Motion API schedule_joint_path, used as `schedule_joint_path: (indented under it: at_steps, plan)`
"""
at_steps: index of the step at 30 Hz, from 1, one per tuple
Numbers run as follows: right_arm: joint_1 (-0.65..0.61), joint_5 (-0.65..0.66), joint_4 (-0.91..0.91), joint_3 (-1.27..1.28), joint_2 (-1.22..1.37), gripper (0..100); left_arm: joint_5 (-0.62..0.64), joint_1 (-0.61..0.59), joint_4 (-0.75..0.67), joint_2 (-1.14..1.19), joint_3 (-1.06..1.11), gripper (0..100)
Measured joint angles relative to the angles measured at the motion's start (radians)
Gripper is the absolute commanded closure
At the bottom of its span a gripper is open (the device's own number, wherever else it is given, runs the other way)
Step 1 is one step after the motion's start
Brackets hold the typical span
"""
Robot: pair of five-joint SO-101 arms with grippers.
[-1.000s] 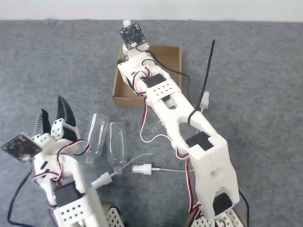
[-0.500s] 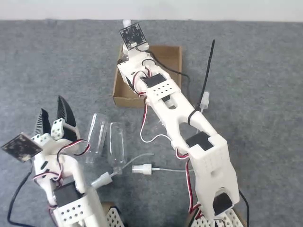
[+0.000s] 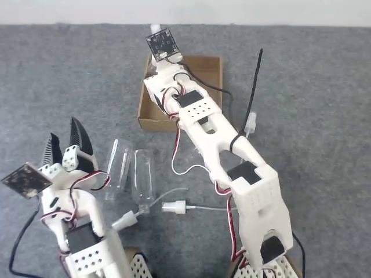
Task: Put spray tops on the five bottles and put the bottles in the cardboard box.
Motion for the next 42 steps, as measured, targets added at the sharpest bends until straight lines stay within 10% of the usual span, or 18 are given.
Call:
schedule_joint_path:
  at_steps: [42]
  plan:
    - [-0.014, 0.000, 0.361, 0.002, -0.075, 70.5, -0.003, 0.000, 0.000, 0.000, 0.000, 80]
